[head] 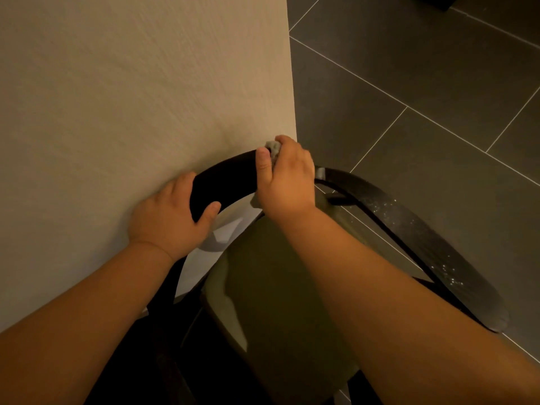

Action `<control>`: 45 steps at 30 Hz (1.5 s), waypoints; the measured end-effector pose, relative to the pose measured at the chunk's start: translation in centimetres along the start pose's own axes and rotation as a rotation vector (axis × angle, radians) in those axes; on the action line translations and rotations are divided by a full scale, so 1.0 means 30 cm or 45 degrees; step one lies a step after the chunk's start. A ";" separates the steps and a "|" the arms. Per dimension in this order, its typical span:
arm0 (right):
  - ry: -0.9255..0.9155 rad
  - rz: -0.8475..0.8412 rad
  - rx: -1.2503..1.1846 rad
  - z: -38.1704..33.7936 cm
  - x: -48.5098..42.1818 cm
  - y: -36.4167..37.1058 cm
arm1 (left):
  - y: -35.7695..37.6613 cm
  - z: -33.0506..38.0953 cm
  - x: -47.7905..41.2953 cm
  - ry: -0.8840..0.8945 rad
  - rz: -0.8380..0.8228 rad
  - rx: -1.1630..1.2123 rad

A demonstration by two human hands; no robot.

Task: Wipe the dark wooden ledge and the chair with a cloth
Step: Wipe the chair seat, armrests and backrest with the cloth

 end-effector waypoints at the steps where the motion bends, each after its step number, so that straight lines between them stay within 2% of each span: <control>1: -0.050 0.000 0.019 0.003 0.001 -0.006 | -0.003 0.002 0.001 -0.008 0.003 0.006; 5: -0.194 -0.128 0.368 0.113 -0.023 -0.027 | -0.006 0.005 0.000 -0.049 -0.016 0.017; 9: -0.160 -0.117 0.626 0.188 -0.017 -0.049 | -0.004 0.008 0.003 -0.062 -0.014 0.009; 15: -0.277 -0.076 0.410 0.014 -0.037 -0.024 | -0.001 0.016 -0.003 -0.103 -0.019 -0.003; 24: -0.211 -0.154 0.843 0.221 -0.020 -0.062 | -0.008 0.020 0.001 -0.123 -0.010 0.011; 27: -0.186 -0.204 0.803 0.158 -0.046 -0.053 | -0.007 0.024 0.006 -0.108 0.003 -0.018; 30: -0.323 -0.207 0.674 0.109 -0.059 -0.033 | -0.005 0.022 0.012 -0.104 0.020 -0.022; 32: -0.367 -0.229 0.709 0.147 -0.050 -0.050 | -0.003 0.024 0.012 -0.080 0.032 -0.027; 36: -0.239 -0.348 0.942 0.263 -0.048 -0.104 | 0.003 0.015 0.011 -0.058 0.038 -0.064; 40: -0.066 -0.427 0.964 0.232 -0.065 -0.108 | -0.014 0.028 0.010 -0.025 0.082 -0.034; 43: -0.185 -0.433 0.889 0.184 -0.072 -0.075 | -0.048 0.048 -0.005 -0.053 0.092 0.071; 45: -0.305 -0.535 0.861 0.197 -0.068 -0.071 | -0.083 0.110 -0.064 0.017 0.037 0.127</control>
Point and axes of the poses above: each hand's wrist, its own x-axis away from the middle knuckle, its own y-axis out of the palm, z = x × y, the point moved 5 cm from there along -x, towards the middle knuckle, and after that the axes turned 6 degrees about -z, right-handed, at the moved point
